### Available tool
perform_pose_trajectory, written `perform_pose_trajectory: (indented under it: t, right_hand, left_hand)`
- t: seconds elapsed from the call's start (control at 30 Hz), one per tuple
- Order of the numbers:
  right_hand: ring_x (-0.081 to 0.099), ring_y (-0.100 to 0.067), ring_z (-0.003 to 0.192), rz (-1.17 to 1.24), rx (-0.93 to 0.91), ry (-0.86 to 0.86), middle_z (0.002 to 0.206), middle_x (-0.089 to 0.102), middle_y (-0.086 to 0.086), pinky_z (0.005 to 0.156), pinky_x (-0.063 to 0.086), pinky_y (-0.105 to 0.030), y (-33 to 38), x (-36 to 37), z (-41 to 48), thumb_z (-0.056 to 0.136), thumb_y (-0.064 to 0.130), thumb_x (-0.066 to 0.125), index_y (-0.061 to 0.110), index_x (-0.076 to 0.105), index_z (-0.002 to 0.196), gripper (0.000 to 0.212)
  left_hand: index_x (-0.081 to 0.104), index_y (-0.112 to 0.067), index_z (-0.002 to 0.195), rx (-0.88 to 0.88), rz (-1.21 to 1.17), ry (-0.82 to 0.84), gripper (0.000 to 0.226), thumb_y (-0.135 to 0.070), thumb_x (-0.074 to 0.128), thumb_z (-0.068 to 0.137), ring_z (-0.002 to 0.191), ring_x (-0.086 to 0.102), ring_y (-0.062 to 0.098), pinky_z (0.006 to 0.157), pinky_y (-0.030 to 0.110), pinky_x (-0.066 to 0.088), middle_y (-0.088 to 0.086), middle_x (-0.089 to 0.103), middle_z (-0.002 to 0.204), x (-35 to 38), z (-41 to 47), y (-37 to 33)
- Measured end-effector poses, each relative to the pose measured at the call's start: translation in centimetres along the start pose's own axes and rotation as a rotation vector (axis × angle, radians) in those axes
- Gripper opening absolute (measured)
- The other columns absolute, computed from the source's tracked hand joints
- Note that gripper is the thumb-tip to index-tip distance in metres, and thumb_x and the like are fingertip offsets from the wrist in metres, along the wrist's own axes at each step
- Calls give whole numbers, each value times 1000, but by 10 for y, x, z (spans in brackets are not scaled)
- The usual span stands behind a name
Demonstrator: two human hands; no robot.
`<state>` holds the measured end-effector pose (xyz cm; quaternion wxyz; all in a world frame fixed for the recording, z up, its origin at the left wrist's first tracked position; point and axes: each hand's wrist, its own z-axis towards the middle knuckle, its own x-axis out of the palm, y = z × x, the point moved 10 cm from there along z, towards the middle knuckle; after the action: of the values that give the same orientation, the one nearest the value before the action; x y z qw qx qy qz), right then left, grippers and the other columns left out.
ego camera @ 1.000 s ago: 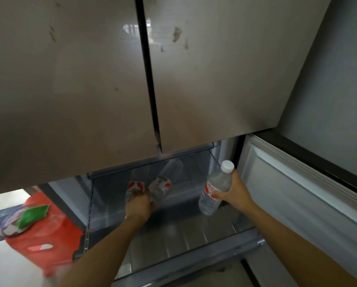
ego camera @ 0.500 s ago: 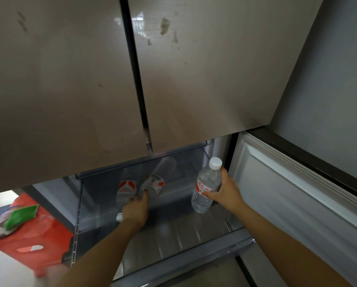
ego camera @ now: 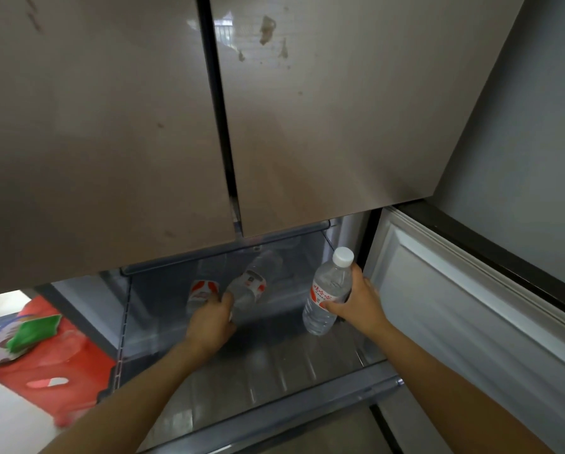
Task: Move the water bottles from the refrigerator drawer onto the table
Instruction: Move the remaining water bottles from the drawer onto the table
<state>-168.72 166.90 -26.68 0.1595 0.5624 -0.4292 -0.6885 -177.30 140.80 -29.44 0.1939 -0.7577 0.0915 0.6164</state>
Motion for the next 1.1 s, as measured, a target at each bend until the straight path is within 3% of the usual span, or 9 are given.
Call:
perform_pose_trajectory:
  t: [0.13,0.23,0.47,0.67,0.83,0.93,1.1]
  right_hand:
    - [45,-29,124,-16,-3,3,135,47,-6,100,43,-52,0,1,1,63,28,83,23,23,141,98]
    - [46,-29,124,-18,-6,0,134,48,-6,99,43,-53,2,1,1,63,28,83,24,22,141,100]
    - [46,-29,122,-15,-19,0,133,48,-7,99,43,-51,2,-1,0,61,26,84,22,22,141,102]
    - [45,-27,126,52,-39,-10,136,46,-5,100,43,-51,10,-5,-4,61,30,84,22,27,139,97]
    - [31,-27,135,287,-29,-124,149,29,-8,108,34,-50,27,-36,-16,72,22,76,25,15,145,95]
    - [36,-23,129,61,-158,-97,142,33,-7,103,36,-39,61,-53,-18,82,20,67,24,22,144,77]
    - [53,-26,107,-541,-214,245,126,46,-9,81,46,-31,92,-35,-7,89,24,56,19,42,132,45]
  left_hand:
    - [49,-8,118,149,-62,-36,42,-19,61,79,100,55,39,84,43,47,16,45,120,-41,-25,-18]
    - [51,-13,115,206,-93,-48,42,-24,65,77,102,55,32,85,35,45,8,46,117,-71,-43,-41]
    - [59,-19,103,184,-357,12,29,-18,67,75,92,56,15,73,24,45,-3,58,101,-110,-32,-60]
    - [55,-16,92,99,-602,-97,16,-15,63,78,85,57,19,67,26,46,2,58,91,-101,-22,-67]
    - [50,-19,95,108,-724,-185,28,-21,71,76,91,57,16,78,31,50,1,58,99,-80,-31,-60]
    - [51,-18,100,80,-726,-190,34,-22,74,75,95,55,16,83,34,49,1,57,102,-78,-33,-46]
    - [57,-11,102,128,-634,-234,32,-22,72,75,91,53,19,80,35,47,1,53,98,-88,-34,-53]
